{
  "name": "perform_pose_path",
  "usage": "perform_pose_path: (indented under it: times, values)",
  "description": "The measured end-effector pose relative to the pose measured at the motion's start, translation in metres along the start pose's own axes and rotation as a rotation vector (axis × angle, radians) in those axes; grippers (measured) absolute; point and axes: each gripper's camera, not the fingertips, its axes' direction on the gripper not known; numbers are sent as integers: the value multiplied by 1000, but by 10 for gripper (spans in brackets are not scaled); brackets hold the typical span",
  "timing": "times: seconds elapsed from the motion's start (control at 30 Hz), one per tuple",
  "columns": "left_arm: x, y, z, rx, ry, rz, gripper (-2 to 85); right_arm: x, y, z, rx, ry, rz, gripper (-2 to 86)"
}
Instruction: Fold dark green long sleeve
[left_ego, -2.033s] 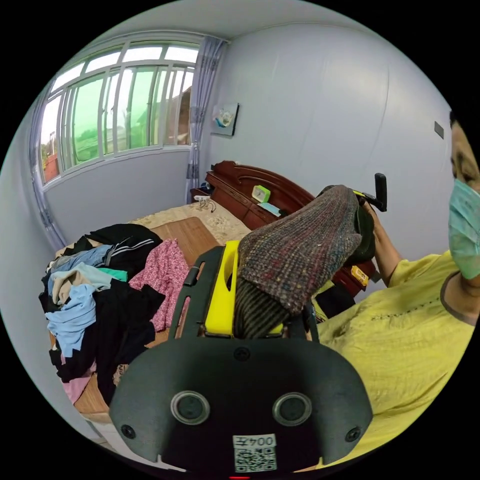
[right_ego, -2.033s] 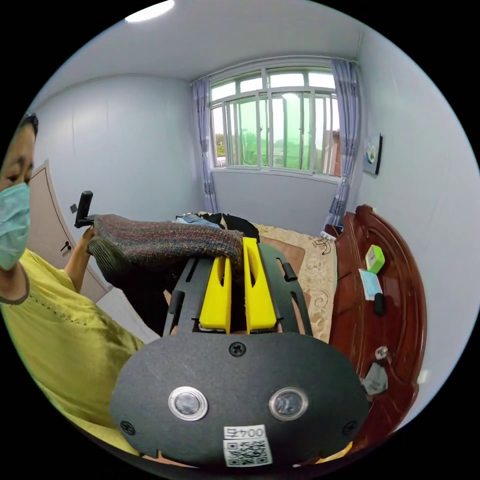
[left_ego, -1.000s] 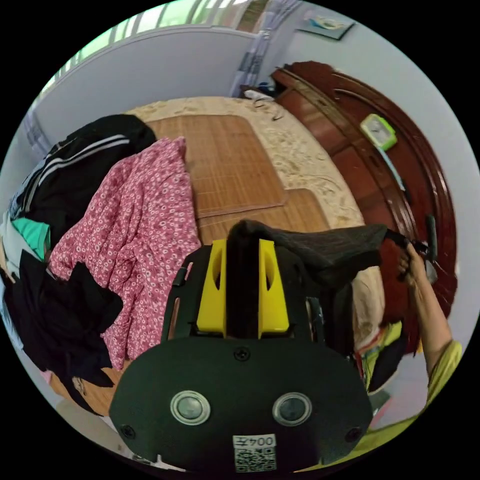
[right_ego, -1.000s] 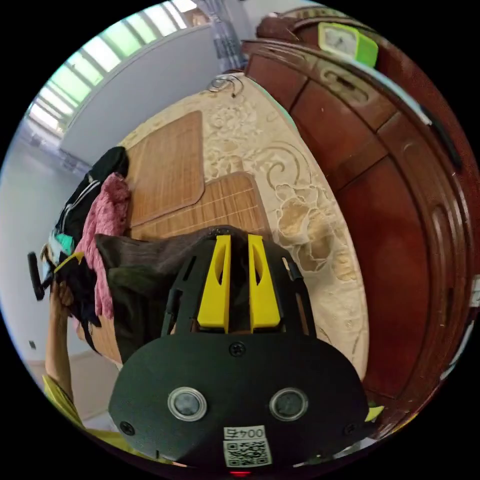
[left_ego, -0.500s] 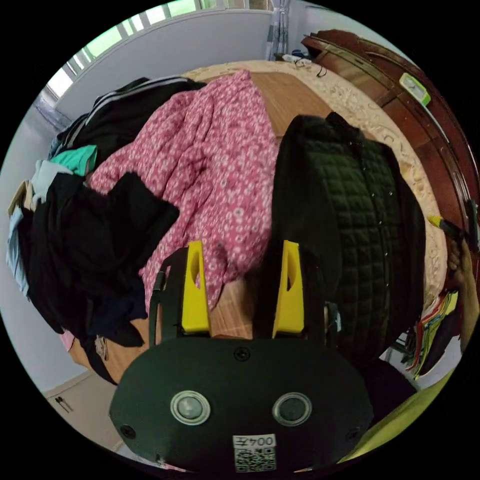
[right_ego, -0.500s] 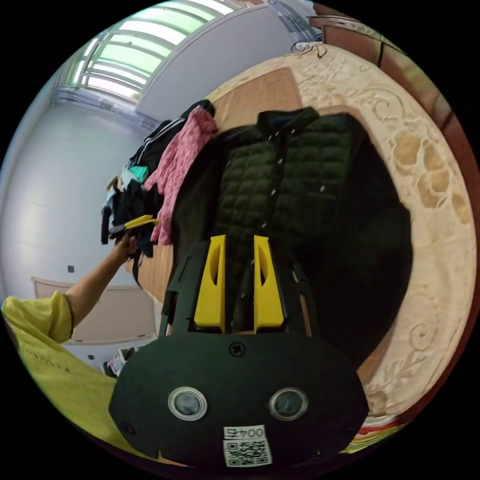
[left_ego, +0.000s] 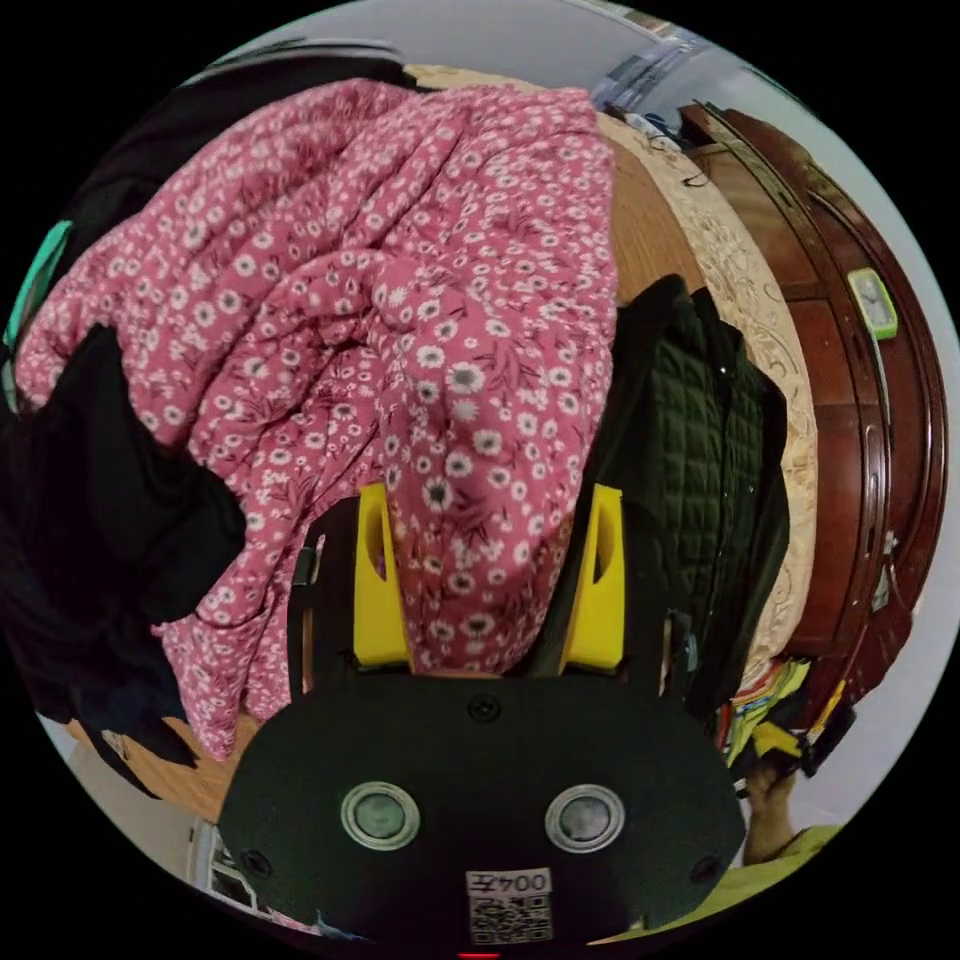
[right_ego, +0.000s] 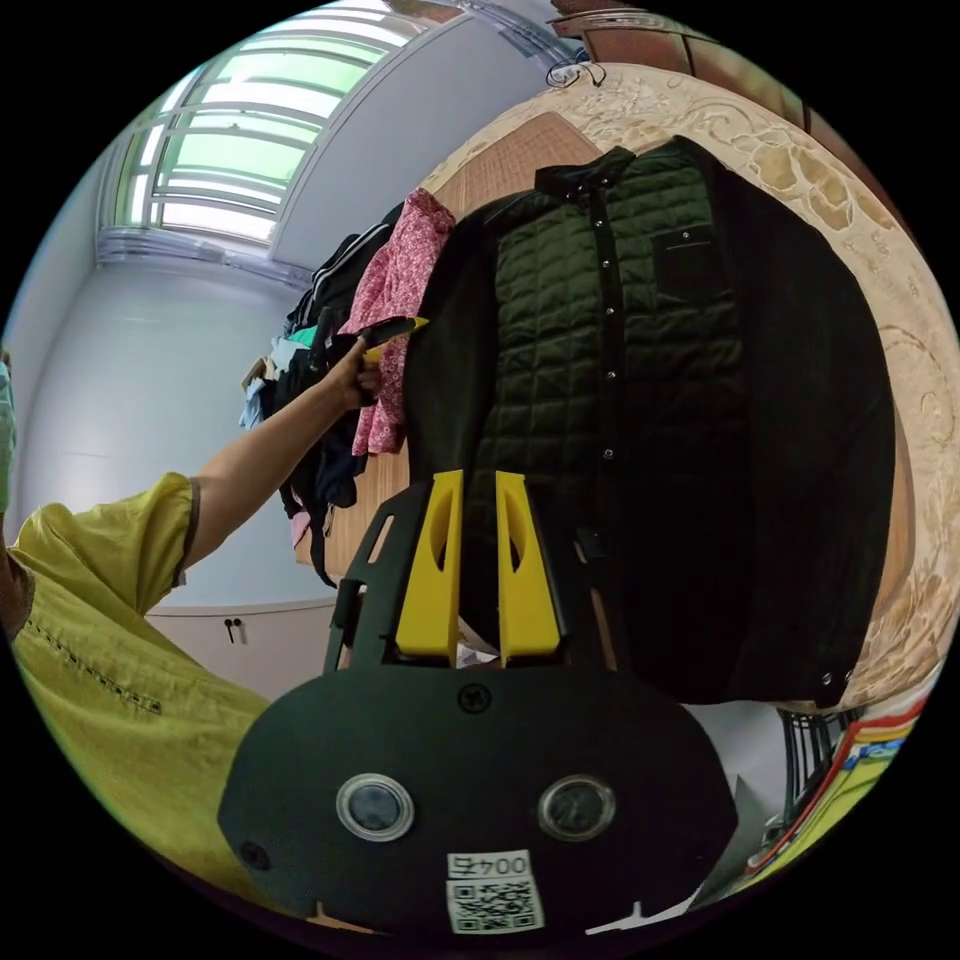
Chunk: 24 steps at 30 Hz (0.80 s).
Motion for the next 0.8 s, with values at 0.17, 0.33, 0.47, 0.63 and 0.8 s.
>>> perform_pose_path:
  times: [0.17,0.33,0.47,0.63,0.8]
  values:
    - [-35,13,-1,66,123,-80,103,-16,23,29,5,-12,6,52]
    - [-46,47,-32,155,167,57,68,-33,35,55,0,-20,-1,44]
    - [-53,88,-104,367,186,74,63,-56,37,70,7,-18,-44,35]
    - [-69,131,-276,614,36,132,64,-87,37,81,21,-26,-91,21]
    - [-110,204,-442,807,-131,56,66,-125,39,93,37,-43,-139,8]
